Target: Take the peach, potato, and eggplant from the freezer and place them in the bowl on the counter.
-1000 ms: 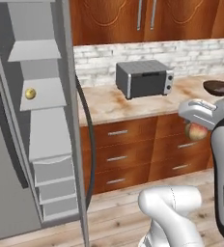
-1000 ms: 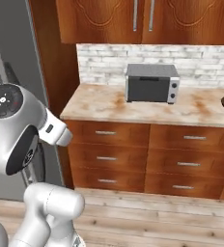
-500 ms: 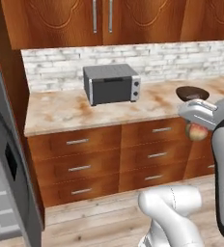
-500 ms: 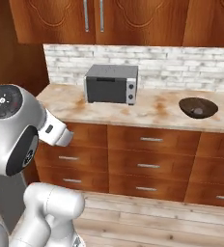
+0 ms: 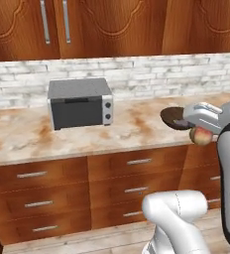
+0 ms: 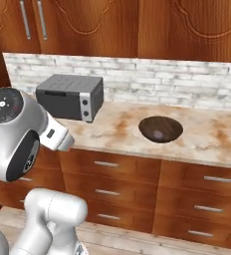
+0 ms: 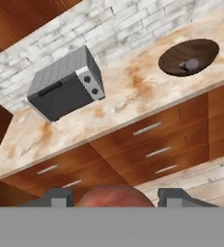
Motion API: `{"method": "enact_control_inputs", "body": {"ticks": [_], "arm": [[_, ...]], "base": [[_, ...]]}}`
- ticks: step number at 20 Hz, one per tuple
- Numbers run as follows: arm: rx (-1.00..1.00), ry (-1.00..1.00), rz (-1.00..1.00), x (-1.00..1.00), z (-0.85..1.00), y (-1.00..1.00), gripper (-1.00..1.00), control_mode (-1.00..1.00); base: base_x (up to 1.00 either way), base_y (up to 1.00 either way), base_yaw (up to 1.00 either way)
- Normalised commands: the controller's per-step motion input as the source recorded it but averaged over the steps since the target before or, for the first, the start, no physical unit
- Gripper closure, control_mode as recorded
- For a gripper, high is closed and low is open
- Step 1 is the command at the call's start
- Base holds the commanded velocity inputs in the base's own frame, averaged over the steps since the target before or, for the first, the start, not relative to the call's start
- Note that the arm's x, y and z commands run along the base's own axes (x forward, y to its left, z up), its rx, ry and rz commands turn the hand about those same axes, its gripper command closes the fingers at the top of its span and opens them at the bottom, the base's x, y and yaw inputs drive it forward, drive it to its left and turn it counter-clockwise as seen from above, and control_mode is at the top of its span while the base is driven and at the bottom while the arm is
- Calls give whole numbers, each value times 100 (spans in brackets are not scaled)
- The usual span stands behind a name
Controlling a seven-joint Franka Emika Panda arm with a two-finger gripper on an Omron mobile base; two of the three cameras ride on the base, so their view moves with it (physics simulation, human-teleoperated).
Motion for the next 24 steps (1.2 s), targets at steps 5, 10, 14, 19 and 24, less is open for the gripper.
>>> {"method": "enact_control_inputs", "body": {"ticks": [5,10,14,19,24], "arm": [[0,0,0,0,0,0,100,100],[0,0,0,0,0,0,100,100],[0,0,0,0,0,0,100,100],[0,0,0,0,0,0,100,100],[0,0,0,0,0,0,100,100]], "base": [[48,-100,21],[80,-59,15],[72,-74,16],[15,-38,11],[34,-4,0]]}}
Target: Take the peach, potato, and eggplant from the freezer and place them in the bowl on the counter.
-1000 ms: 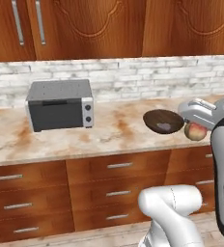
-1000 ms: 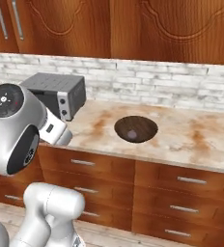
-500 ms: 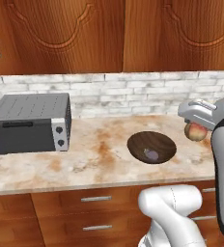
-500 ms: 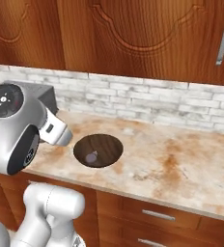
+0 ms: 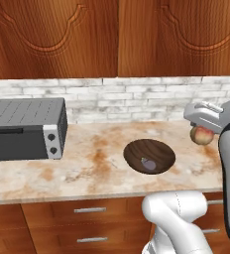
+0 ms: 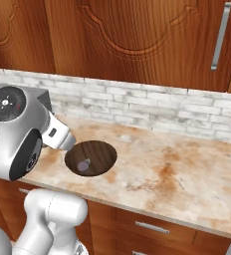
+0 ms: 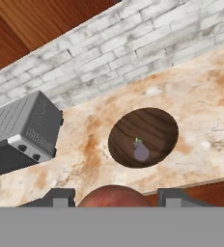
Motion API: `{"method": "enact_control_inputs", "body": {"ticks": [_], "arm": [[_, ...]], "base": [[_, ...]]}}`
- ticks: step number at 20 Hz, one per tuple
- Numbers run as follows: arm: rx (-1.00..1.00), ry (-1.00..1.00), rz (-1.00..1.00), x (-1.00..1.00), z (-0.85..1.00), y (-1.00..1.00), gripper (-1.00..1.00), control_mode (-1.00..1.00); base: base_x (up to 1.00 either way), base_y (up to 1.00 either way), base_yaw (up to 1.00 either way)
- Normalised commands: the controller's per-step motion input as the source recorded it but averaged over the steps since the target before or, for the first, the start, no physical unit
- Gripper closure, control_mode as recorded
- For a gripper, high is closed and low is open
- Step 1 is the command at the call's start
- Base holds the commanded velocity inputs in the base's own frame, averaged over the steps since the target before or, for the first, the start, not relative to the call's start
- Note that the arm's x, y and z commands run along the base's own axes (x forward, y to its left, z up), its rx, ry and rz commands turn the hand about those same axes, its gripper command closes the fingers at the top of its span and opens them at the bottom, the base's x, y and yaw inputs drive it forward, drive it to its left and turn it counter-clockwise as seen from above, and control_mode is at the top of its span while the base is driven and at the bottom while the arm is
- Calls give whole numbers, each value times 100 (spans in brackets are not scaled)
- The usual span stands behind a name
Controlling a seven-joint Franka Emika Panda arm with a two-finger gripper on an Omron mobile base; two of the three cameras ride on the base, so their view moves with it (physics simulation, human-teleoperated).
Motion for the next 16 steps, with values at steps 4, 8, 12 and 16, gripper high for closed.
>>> {"method": "enact_control_inputs", "body": {"ticks": [4,8,12,16], "arm": [[0,-3,1,26,-79,-20,100,-100],[0,0,0,43,-79,-13,100,-100],[0,1,0,84,-56,-4,100,-100],[0,6,0,74,-70,-1,100,-100]], "base": [[0,0,0],[0,0,0],[0,0,0],[0,0,0]]}}
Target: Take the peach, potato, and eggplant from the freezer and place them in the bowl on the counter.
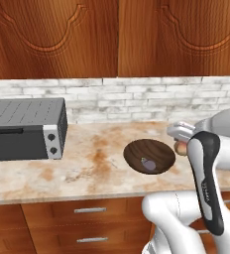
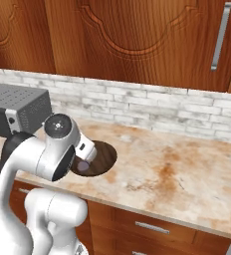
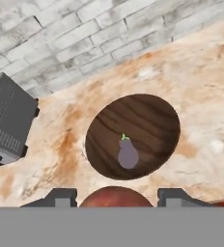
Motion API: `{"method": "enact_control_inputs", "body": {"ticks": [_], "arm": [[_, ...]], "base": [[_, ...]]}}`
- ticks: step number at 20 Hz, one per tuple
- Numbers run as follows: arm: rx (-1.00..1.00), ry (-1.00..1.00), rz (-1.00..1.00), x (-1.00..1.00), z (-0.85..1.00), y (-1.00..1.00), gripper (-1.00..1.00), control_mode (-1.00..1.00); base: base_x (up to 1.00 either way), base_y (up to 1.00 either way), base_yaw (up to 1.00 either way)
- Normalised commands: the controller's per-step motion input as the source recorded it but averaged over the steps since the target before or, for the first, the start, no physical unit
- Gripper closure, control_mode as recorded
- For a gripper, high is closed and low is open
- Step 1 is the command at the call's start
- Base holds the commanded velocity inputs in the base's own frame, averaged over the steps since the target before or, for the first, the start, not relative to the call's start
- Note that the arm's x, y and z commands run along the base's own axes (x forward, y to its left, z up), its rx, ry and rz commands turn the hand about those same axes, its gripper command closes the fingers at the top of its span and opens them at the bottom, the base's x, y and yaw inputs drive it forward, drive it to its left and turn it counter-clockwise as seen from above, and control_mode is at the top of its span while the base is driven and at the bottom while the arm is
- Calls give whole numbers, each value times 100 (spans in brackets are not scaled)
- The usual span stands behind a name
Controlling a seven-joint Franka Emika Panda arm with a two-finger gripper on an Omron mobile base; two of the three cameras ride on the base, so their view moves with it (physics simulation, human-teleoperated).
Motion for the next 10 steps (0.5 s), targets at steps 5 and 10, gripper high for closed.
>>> {"method": "enact_control_inputs", "body": {"ticks": [5,10], "arm": [[0,0,0,73,-54,0,100,-100],[0,1,0,60,-43,0,100,-100]], "base": [[0,0,0],[0,0,0]]}}
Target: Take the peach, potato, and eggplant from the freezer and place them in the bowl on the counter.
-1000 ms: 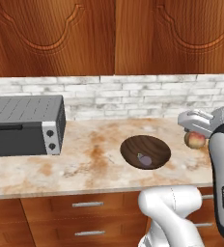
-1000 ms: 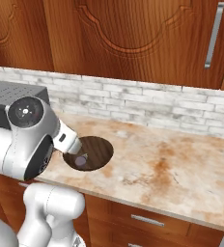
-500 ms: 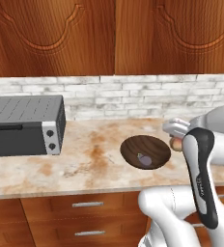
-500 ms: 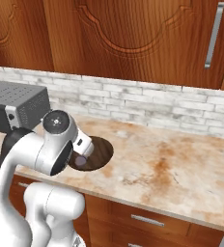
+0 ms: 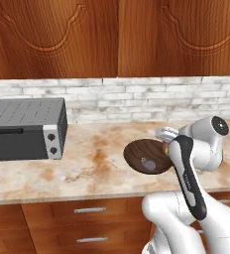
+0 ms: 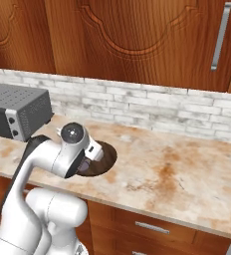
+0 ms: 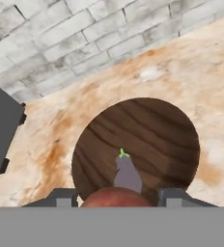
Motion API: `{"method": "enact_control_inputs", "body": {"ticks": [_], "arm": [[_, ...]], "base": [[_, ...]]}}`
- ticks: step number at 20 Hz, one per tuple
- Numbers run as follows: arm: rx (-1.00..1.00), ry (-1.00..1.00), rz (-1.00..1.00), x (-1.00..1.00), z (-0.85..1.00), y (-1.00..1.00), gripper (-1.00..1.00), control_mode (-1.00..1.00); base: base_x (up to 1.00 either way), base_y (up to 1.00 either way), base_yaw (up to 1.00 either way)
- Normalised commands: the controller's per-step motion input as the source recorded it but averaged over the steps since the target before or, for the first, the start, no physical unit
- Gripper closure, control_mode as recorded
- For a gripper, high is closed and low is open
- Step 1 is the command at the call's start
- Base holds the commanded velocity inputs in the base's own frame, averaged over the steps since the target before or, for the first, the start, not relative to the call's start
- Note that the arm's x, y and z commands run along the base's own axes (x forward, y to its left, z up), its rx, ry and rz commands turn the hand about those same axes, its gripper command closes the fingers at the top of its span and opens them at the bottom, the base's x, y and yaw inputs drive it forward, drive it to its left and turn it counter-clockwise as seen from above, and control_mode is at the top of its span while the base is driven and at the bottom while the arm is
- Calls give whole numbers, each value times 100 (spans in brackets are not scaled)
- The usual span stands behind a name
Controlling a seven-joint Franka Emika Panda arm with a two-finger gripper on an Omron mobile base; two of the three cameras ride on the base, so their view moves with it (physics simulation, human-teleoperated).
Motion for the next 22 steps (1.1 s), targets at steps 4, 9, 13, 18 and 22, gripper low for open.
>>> {"method": "enact_control_inputs", "body": {"ticks": [4,9,13,18,22], "arm": [[0,8,0,36,-43,1,100,-100],[3,7,0,29,-17,-1,100,-100],[1,7,0,38,-39,0,100,-100],[1,6,0,42,-39,-19,100,-100],[2,4,0,37,-37,-12,100,-100]], "base": [[0,0,0],[0,0,0],[0,0,0],[0,0,0],[0,0,0]]}}
